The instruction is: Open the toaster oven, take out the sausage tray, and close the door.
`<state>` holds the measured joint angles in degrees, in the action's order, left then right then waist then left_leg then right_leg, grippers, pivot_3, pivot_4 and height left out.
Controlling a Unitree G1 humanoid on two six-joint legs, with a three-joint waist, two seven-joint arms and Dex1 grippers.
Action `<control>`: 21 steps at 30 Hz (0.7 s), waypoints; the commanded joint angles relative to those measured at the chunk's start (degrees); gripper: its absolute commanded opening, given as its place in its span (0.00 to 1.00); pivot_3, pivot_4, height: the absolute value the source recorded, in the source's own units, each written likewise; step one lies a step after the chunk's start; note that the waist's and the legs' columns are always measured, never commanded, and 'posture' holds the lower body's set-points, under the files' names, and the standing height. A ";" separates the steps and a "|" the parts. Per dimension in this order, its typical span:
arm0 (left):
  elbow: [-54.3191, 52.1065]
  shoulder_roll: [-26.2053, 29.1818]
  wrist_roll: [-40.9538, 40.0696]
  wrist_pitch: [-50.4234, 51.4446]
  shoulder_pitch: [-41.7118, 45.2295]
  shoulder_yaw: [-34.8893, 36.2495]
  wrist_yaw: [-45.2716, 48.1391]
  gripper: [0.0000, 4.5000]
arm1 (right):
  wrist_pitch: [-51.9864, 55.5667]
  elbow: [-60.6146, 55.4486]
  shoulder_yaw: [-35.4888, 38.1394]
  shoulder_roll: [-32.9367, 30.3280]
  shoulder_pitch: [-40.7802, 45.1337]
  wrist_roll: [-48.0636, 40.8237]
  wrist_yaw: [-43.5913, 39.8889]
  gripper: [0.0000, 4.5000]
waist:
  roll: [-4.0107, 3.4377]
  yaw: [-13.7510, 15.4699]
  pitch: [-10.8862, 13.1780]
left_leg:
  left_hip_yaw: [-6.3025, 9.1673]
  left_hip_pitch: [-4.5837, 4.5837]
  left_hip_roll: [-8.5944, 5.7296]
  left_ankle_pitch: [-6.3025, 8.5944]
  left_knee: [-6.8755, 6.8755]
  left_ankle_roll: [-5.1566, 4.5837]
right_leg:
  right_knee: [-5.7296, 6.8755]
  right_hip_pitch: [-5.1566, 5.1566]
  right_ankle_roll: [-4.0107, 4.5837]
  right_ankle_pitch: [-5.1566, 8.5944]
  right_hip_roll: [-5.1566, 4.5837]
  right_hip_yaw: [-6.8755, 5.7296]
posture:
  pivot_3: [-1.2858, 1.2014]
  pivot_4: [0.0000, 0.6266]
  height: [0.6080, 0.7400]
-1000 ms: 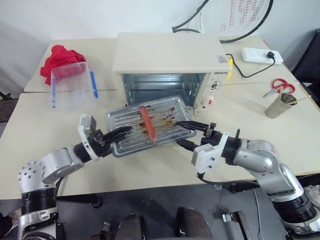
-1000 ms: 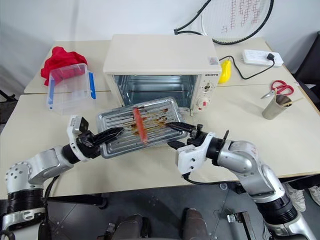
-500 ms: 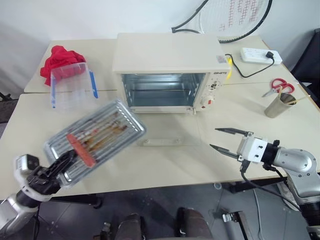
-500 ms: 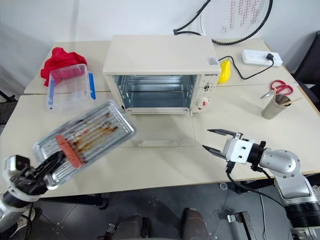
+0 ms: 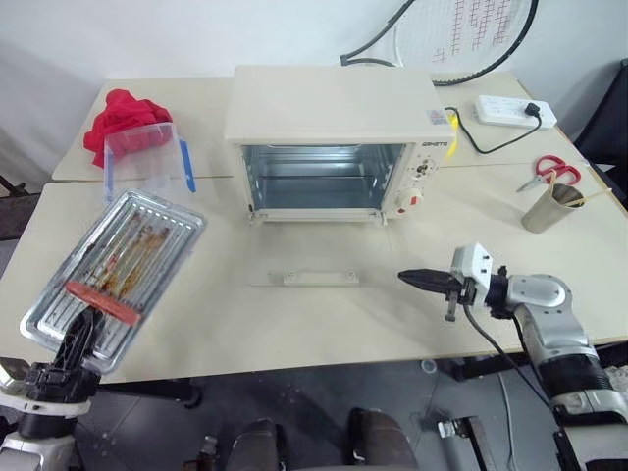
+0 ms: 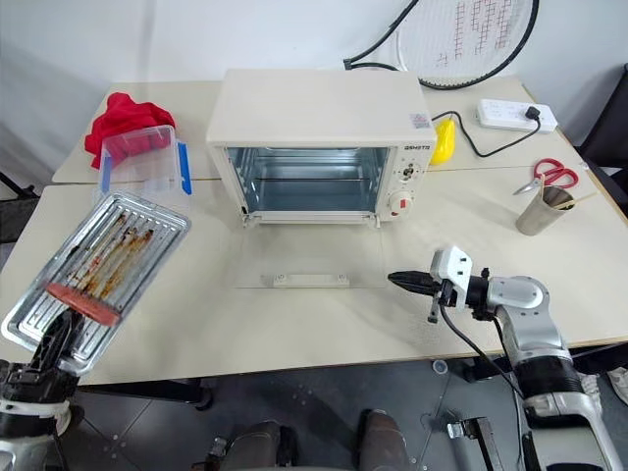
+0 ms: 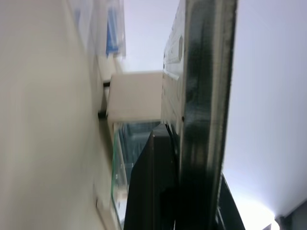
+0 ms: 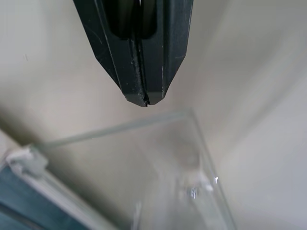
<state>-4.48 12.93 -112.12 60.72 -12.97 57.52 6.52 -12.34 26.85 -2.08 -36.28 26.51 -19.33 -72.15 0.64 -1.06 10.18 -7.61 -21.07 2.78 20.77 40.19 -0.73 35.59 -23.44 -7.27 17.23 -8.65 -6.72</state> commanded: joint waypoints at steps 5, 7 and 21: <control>-5.55 -2.94 -0.88 -2.56 4.71 1.21 -7.02 0.00 | 4.69 -0.59 2.52 2.97 3.71 -3.77 -2.73 0.00 | 0.01 -0.35 -0.01 | 0.01 -0.01 0.01 0.00 -0.06 0.00 | -0.02 -0.01 0.00 0.00 0.03 -0.04 | 0.52 0.24 1.00; -5.99 -3.53 -0.88 -2.97 6.30 1.29 -8.69 0.00 | 8.28 -3.79 3.90 3.00 3.52 -6.14 -2.07 0.00 | 0.01 -0.32 0.00 | 0.02 -0.03 0.01 0.00 -0.03 0.00 | -0.01 -0.01 0.00 0.00 0.03 -0.05 | 0.52 0.24 1.00; -8.01 -3.02 -0.88 -1.00 6.08 -0.05 -10.69 0.00 | 35.00 -26.85 15.59 3.42 7.08 -24.33 13.35 0.00 | 0.01 -0.28 -0.01 | 0.02 -0.06 0.00 0.02 -0.08 -0.01 | -0.04 -0.05 -0.01 0.00 0.04 -0.03 | 0.52 0.24 1.00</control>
<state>-9.84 9.06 -112.14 58.91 -6.02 57.22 -5.38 20.79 3.09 11.31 -32.81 32.90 -41.04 -60.57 0.65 -1.34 10.17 -7.59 -21.14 2.78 20.79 40.10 -0.74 35.55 -23.49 -7.28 17.22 -8.62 -6.76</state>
